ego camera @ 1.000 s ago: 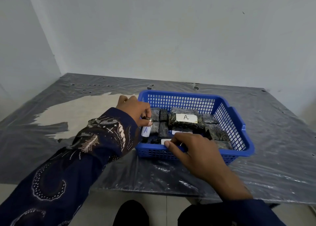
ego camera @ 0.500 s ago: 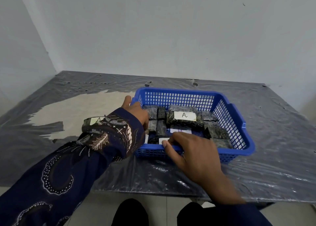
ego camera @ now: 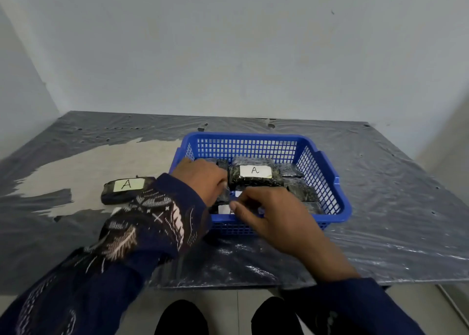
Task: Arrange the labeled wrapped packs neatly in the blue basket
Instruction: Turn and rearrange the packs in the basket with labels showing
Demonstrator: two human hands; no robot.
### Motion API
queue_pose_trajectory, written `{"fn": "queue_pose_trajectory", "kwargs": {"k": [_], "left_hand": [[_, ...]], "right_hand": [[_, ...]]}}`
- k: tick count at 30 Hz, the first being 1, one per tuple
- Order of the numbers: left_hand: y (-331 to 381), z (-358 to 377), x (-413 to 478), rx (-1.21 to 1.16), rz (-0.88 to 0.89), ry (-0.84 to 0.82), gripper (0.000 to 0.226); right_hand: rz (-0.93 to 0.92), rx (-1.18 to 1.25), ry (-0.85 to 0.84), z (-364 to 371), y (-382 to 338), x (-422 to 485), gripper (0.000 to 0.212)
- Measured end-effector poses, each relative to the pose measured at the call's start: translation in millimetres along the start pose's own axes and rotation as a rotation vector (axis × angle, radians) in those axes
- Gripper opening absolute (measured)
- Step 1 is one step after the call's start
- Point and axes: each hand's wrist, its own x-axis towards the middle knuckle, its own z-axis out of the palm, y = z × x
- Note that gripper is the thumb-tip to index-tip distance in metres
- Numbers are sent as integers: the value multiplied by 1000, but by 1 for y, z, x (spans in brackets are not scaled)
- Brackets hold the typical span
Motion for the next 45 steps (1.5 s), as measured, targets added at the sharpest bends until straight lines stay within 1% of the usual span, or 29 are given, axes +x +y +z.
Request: {"fn": "queue_pose_trajectory", "kwargs": {"k": [1,3,4,5,7,9,11,13,16,20,28,33,36,38,39,41,43,44,45], "left_hand": [[10,1,-5,-88,34,55,24],[32,5,-14,-226,91,109,26],[42,9,-17,-263,113,119,27],[53,13,-19,-277,134,128,29],[70,22,-19,-257,164,155,31],[77,31,-20,-249,148,181,32],[77,37,-21,-248,112,195,29],[76,40,-23,-226,90,226,30],[78,42,-25,-203,75,257,31],[78,43,-24,-191,63,257,30],[78,45,-24,-210,58,264,31],[78,44,-25,-220,59,280,31],[77,44,-25,-285,63,284,26],[76,42,-22,-438,56,297,17],[75,40,-21,-530,51,325,18],[72,35,-15,-629,92,390,44],[68,27,-7,-634,232,406,69],[66,22,-2,-617,314,394,75],[66,17,1,-595,382,384,76]], "right_hand": [[14,13,-18,-12,6,2,33],[70,1,-63,-38,26,5,16],[100,-24,-92,-52,37,6,10],[130,-66,-135,-63,48,6,9],[191,-171,-283,-78,68,9,18],[229,-262,-438,-82,77,13,29],[221,-292,-522,-82,80,17,36],[204,-293,-568,-83,81,21,38],[192,-265,-602,-81,85,26,37],[164,-251,-609,-74,90,28,33],[157,-197,-684,-77,93,31,40],[152,-186,-669,-81,89,32,40],[146,-72,-619,-96,89,29,41],[114,10,-538,-108,92,25,40],[99,69,-496,-112,95,23,40],[122,258,-441,-113,101,16,44],[193,532,-405,-107,103,8,46],[237,677,-379,-103,104,5,46],[284,797,-348,-98,105,2,46]]}}
